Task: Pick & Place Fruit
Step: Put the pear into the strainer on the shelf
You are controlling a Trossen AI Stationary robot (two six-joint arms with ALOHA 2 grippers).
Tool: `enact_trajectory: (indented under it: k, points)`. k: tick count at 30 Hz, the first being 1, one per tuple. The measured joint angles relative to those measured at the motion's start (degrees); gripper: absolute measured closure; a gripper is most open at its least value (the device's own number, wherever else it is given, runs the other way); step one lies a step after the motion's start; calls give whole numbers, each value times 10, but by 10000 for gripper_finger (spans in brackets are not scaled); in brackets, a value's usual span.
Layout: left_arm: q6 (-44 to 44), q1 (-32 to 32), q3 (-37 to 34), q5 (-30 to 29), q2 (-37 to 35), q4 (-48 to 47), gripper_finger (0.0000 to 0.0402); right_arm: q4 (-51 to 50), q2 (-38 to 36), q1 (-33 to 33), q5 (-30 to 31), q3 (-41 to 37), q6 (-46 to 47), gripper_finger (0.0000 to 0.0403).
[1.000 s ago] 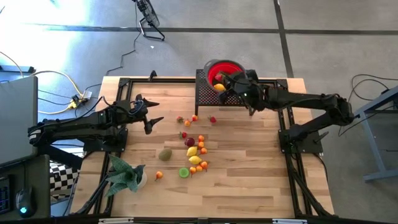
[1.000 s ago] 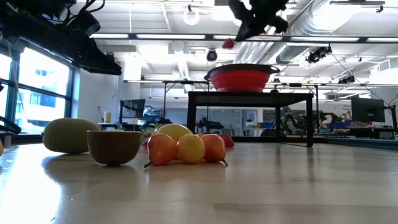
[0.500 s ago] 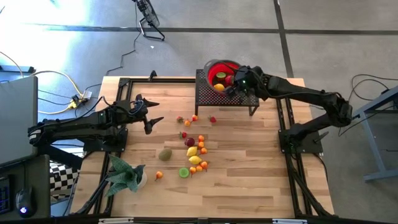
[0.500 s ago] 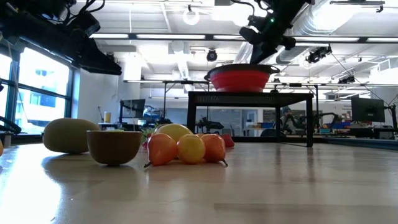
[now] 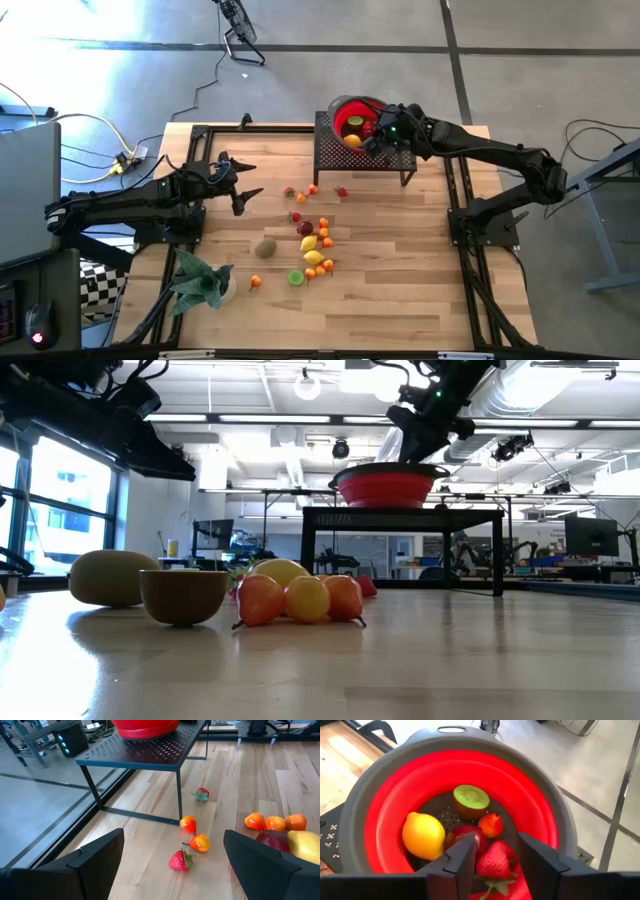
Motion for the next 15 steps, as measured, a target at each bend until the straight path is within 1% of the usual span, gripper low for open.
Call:
enact_trajectory:
  k: [2,5,9,15]
  points:
    - [0,0,0,0,0,0,64,9,-2,10,0,0,1,250]
    - [0,0,0,0,0,0,64,30,-12,32,-2,0,-4,244]
    - [0,0,0,0,0,0,64,56,-27,74,-1,0,-15,252]
    - [0,0,0,0,0,0,64,59,-43,146,-3,0,-15,270]
